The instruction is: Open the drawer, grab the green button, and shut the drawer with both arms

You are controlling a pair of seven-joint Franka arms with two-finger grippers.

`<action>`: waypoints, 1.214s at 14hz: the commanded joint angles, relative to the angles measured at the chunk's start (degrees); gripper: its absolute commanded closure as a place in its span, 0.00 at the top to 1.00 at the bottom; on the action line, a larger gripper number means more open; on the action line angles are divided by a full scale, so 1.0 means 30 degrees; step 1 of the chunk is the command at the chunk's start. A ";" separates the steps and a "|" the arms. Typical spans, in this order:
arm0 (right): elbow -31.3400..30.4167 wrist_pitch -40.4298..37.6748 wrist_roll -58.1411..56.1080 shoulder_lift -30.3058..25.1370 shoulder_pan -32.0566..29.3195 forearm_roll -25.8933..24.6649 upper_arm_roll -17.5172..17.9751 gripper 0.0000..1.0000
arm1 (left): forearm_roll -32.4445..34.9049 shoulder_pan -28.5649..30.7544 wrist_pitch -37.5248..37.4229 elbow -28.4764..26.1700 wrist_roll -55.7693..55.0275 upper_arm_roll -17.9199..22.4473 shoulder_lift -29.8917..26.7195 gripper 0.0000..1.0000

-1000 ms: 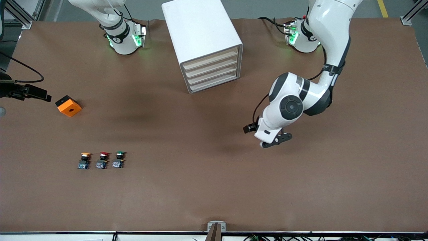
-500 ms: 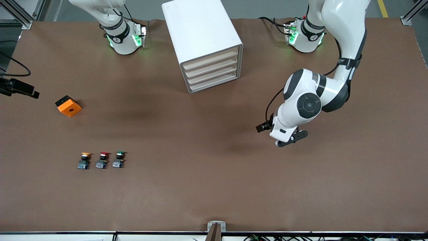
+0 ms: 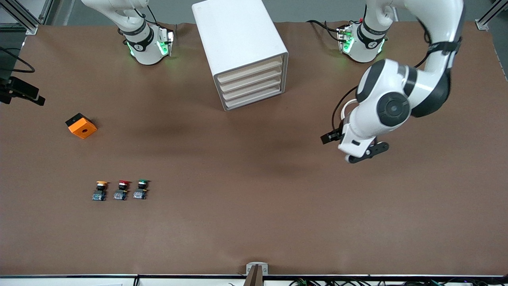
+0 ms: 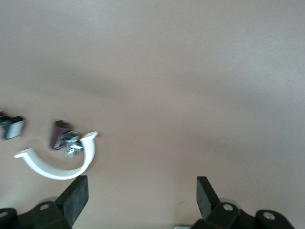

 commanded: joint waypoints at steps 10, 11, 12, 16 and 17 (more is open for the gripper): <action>-0.3703 0.1073 -0.1010 -0.3070 -0.0812 -0.0066 -0.0026 1.00 | 0.0774 0.4125 -0.2726 -0.4043 0.7980 -0.0239 -0.6875 1.00; -0.3767 0.1137 -0.1010 -0.3104 -0.0841 -0.0066 -0.0026 1.00 | 0.0774 0.4507 -0.2609 -0.4570 0.8568 -0.0239 -0.7461 1.00; -0.3681 0.1196 -0.1010 -0.3017 -0.0841 -0.0037 -0.0026 1.00 | 0.0774 0.4830 -0.2579 -0.5039 0.9125 -0.0239 -0.7960 1.00; -0.3534 0.1109 -0.1186 -0.3075 -0.0754 -0.0124 0.0061 1.00 | 0.0715 0.5507 -0.0916 -0.7905 0.9951 -0.0210 -1.0535 1.00; -0.3562 0.0905 -0.1186 -0.3104 -0.0724 -0.0182 0.0091 1.00 | 0.0715 0.5536 -0.0097 -0.8843 0.9980 -0.0123 -1.1355 1.00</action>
